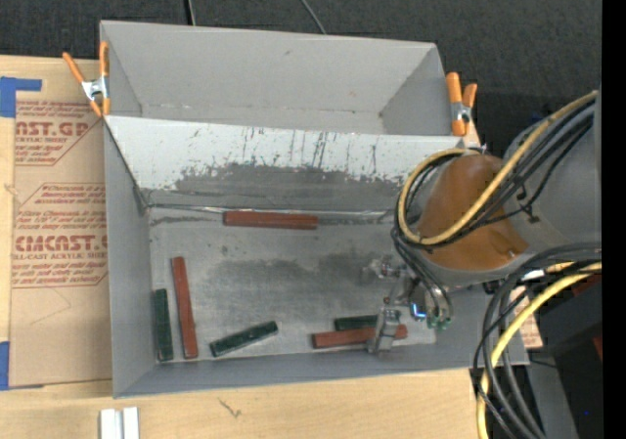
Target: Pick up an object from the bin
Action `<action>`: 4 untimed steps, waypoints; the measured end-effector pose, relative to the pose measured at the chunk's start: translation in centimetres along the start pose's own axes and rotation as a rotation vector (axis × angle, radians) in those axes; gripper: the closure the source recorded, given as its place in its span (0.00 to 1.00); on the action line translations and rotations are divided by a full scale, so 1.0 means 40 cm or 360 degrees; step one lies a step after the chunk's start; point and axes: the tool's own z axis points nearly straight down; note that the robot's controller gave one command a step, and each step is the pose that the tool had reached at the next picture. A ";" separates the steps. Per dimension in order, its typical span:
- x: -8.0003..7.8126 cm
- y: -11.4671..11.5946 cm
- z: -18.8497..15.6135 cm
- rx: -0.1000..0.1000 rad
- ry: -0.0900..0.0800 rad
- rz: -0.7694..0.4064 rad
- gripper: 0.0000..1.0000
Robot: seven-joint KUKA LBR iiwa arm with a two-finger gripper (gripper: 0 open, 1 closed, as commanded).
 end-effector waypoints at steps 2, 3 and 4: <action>0.007 0.037 0.021 0.0002 -0.0002 -0.0592 1.00; 0.008 0.037 0.016 0.0002 0.0000 -0.0592 1.00; 0.010 0.038 -0.005 0.0001 0.0006 -0.0593 1.00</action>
Offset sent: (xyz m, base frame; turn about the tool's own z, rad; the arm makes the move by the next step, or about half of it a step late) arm 0.0000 0.0000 0.0000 0.0000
